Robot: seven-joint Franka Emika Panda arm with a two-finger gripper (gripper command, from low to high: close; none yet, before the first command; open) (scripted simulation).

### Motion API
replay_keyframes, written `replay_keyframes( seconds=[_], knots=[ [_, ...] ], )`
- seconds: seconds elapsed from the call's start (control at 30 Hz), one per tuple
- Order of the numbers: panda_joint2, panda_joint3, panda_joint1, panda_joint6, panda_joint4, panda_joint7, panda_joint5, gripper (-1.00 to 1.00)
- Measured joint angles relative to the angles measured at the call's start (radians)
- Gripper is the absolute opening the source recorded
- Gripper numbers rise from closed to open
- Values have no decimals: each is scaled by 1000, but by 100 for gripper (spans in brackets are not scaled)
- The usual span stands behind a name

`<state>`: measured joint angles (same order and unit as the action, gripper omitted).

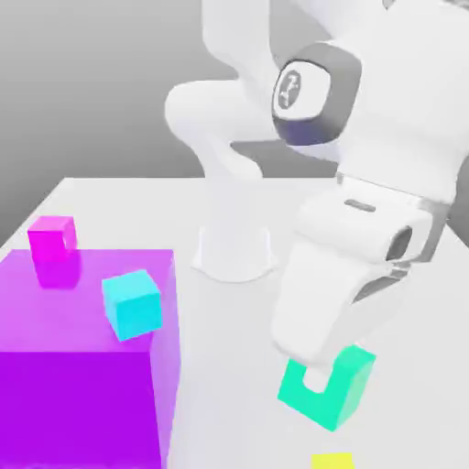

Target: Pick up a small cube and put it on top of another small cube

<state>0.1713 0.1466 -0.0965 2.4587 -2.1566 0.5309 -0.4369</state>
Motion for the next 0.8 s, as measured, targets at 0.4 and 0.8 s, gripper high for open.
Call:
replay_keyframes(
  seconds=[0.4,0.8],
  knots=[
    [77,15,-33,82,-60,454,248,-100],
    [228,-42,-9,184,-90,636,353,100]
  ],
)
